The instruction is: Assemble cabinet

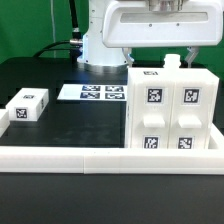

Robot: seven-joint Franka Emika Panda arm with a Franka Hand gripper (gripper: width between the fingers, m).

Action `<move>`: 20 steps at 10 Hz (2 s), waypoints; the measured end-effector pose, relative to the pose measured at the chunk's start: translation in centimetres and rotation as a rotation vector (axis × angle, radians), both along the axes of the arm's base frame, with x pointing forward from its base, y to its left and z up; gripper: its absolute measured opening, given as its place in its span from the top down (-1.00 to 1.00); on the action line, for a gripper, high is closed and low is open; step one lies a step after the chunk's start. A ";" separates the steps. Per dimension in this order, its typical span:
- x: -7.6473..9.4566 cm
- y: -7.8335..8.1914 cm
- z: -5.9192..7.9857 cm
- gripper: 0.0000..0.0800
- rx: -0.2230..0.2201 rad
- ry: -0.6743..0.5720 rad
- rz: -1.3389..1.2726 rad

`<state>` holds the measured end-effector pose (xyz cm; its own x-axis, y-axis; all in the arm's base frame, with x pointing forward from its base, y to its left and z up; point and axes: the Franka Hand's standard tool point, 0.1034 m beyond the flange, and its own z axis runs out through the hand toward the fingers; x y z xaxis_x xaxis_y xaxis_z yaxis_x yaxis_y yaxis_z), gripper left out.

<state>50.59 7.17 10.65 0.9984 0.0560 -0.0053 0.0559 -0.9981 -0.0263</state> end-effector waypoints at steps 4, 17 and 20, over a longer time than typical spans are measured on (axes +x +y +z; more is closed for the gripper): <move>-1.3 -4.7 -1.2 -0.99 -0.016 0.005 -0.014; -4.9 -20.9 -3.2 -0.99 -0.057 0.024 0.055; -5.7 -23.5 -3.5 -0.99 -0.060 0.031 0.062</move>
Offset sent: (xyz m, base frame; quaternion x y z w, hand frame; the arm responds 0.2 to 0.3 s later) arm -0.0289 -0.0591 -0.0130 -0.0024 0.0079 0.0312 0.9995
